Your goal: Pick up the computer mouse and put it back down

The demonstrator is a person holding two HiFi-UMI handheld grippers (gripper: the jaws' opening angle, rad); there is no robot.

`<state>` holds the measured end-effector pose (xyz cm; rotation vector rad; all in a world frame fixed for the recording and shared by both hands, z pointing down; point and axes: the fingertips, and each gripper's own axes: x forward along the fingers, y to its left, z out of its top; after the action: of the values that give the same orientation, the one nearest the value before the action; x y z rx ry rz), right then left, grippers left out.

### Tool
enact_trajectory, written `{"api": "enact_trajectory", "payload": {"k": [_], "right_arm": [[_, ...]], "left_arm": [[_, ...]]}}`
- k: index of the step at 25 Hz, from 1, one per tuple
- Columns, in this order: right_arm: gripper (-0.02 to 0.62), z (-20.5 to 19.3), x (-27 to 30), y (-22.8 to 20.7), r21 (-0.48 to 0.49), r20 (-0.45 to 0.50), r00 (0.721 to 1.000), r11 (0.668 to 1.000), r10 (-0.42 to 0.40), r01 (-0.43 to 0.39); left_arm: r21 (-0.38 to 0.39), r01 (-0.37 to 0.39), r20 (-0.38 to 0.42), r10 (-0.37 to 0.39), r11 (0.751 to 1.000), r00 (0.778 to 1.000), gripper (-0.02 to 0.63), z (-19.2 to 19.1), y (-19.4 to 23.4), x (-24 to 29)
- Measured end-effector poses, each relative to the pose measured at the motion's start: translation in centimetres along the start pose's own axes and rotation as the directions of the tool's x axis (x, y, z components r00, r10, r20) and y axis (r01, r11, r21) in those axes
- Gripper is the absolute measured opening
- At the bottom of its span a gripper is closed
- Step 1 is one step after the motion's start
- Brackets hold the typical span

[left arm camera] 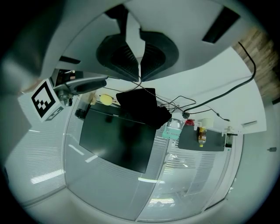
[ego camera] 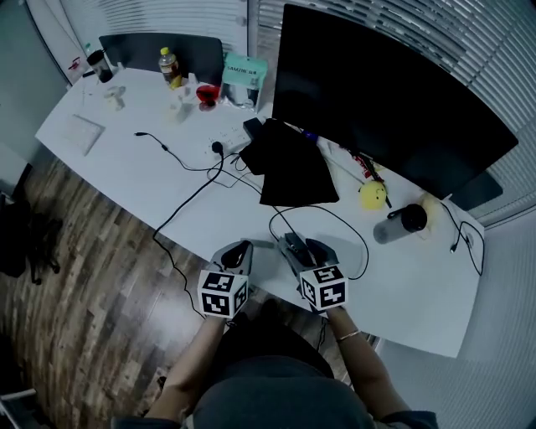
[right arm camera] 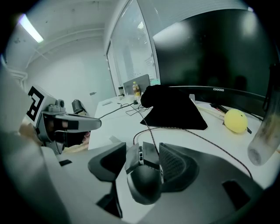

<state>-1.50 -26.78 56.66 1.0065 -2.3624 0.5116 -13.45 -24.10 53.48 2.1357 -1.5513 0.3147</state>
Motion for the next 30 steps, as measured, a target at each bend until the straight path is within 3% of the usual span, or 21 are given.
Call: {"api": "enact_trajectory", "payload": {"k": [16,23,30], "right_arm": [[0.322,-2.2,3.0,0.7,-0.104,-0.147,0.987,0.992,0.059,-0.075],[0.313,-3.2,3.6,0.7,-0.180,-0.210,0.977,0.981,0.033,-0.072],[0.313,-3.2,3.8,0.5,-0.217,-0.208,0.978,0.975,0.010,-0.056]], "left_arm": [[-0.068,-0.078,-0.015,0.078,0.995,0.997,0.031,-1.3,2.6,-0.5],[-0.088,-0.076,-0.023,0.074,0.993,0.997,0.031,-1.7,3.0,-0.3],[-0.092,-0.077,-0.030,0.074,0.993,0.997,0.031,-2.0,3.3,-0.5]]}}
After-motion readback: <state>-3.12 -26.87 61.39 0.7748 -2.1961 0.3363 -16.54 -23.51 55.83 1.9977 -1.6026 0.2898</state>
